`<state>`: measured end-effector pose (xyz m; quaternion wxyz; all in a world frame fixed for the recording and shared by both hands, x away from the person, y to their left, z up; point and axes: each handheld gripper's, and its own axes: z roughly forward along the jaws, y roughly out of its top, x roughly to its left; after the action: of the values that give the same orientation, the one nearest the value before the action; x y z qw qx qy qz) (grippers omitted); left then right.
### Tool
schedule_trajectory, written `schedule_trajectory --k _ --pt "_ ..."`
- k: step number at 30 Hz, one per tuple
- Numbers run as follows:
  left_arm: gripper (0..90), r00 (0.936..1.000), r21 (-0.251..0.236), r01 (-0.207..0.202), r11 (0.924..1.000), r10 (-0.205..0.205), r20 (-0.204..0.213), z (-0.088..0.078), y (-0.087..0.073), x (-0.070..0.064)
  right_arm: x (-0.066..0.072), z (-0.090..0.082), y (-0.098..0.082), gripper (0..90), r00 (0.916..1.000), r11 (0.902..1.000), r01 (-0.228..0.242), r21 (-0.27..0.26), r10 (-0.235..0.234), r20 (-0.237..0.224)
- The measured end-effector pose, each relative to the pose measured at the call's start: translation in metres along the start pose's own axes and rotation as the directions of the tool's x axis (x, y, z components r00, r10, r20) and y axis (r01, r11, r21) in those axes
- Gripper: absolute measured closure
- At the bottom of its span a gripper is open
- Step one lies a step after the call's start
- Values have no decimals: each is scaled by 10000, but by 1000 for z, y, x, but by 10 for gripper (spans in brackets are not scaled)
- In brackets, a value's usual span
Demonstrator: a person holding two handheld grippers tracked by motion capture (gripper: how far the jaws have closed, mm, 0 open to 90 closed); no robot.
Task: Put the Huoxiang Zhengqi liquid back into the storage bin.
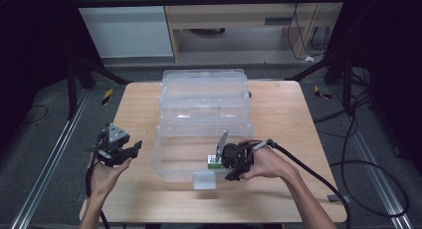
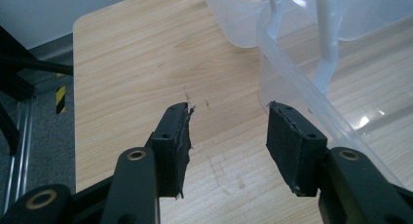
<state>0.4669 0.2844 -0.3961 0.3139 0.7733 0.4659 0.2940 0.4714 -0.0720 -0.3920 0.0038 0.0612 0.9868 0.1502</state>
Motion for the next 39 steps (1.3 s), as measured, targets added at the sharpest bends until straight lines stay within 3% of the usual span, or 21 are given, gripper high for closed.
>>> schedule_trajectory --k 14,22,39 --pt "499 10000 -7 -39 10000 39 -13 0 0 -1 -2 6 2 756 9998 9996 -139 234 135 163" --pt "499 10000 -29 -49 10000 49 -21 0 0 -1 -4 9 1 811 9995 9989 7 463 -22 318" --pt "496 9995 -447 -289 9986 294 103 -7 9 -4 -4 10 2 832 9991 9984 251 509 -268 329"
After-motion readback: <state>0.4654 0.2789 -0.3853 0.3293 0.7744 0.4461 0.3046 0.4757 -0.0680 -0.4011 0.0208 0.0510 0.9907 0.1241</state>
